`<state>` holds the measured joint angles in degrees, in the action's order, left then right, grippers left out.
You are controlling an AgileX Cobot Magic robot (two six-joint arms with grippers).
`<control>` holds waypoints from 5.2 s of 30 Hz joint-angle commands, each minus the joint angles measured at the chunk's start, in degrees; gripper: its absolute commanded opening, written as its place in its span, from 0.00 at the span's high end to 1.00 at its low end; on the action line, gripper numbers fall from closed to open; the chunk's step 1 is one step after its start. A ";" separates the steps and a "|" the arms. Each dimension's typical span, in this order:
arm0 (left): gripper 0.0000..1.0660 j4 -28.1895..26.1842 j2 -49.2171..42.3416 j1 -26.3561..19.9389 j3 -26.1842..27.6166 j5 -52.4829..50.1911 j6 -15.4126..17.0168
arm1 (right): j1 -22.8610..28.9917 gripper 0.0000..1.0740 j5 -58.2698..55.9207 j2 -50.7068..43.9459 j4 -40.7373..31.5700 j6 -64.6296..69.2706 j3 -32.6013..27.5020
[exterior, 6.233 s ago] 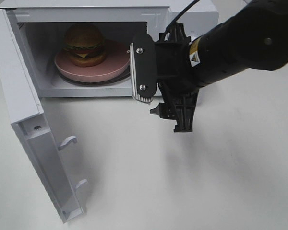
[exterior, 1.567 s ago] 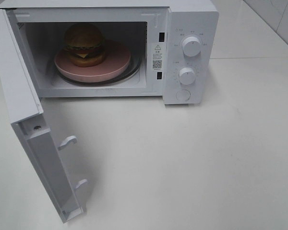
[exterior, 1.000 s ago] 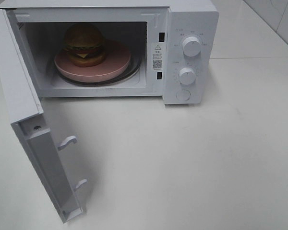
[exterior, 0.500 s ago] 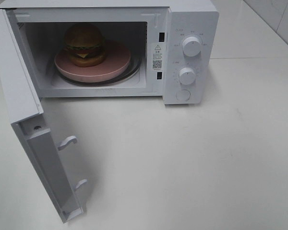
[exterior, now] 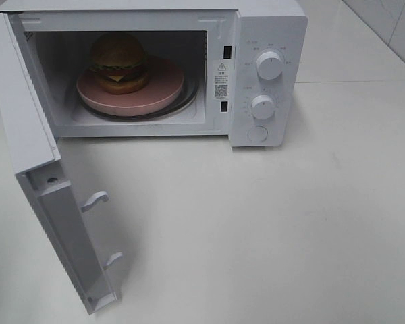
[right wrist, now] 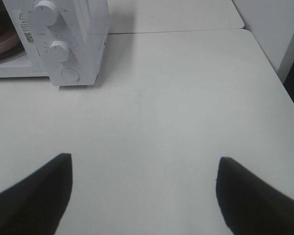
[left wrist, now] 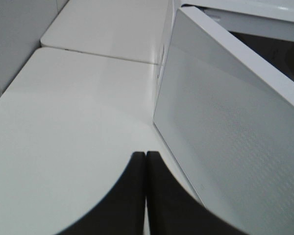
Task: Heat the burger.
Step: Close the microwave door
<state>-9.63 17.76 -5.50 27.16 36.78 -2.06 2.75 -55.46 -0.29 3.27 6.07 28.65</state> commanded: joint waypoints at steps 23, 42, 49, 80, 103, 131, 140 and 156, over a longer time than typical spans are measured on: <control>1.00 10.08 32.26 -0.11 -12.43 -62.17 6.99 | -0.23 0.29 0.52 -1.49 -0.17 -0.23 -0.23; 1.00 41.77 51.39 -0.11 -12.43 -80.62 26.70 | -0.23 0.29 0.52 -1.49 -0.17 -0.23 -0.23; 1.00 44.98 56.95 0.23 -12.43 -86.92 27.67 | -0.23 0.29 0.52 -1.49 -0.17 -0.23 -0.23; 1.00 29.74 72.31 20.57 -2.58 -90.30 21.03 | -0.23 0.29 0.52 -1.49 -0.17 -0.23 -0.23; 1.00 22.35 86.34 32.60 18.22 -84.80 20.57 | -0.23 0.29 0.52 -1.49 -0.11 -0.29 -0.23; 1.00 16.62 98.95 37.53 40.22 -76.78 16.21 | -0.23 0.29 0.52 -1.49 -0.11 -0.29 -0.23; 1.00 17.59 97.52 38.10 40.85 -72.94 17.07 | -0.23 0.29 0.52 -1.49 -0.11 -0.29 -0.23; 0.66 22.57 85.26 47.78 35.01 -48.87 18.85 | -0.23 0.29 0.52 -1.49 -0.11 -0.29 -0.23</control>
<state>13.29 103.99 41.77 62.40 -13.12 16.44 2.75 -55.41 -0.29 3.27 6.07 28.65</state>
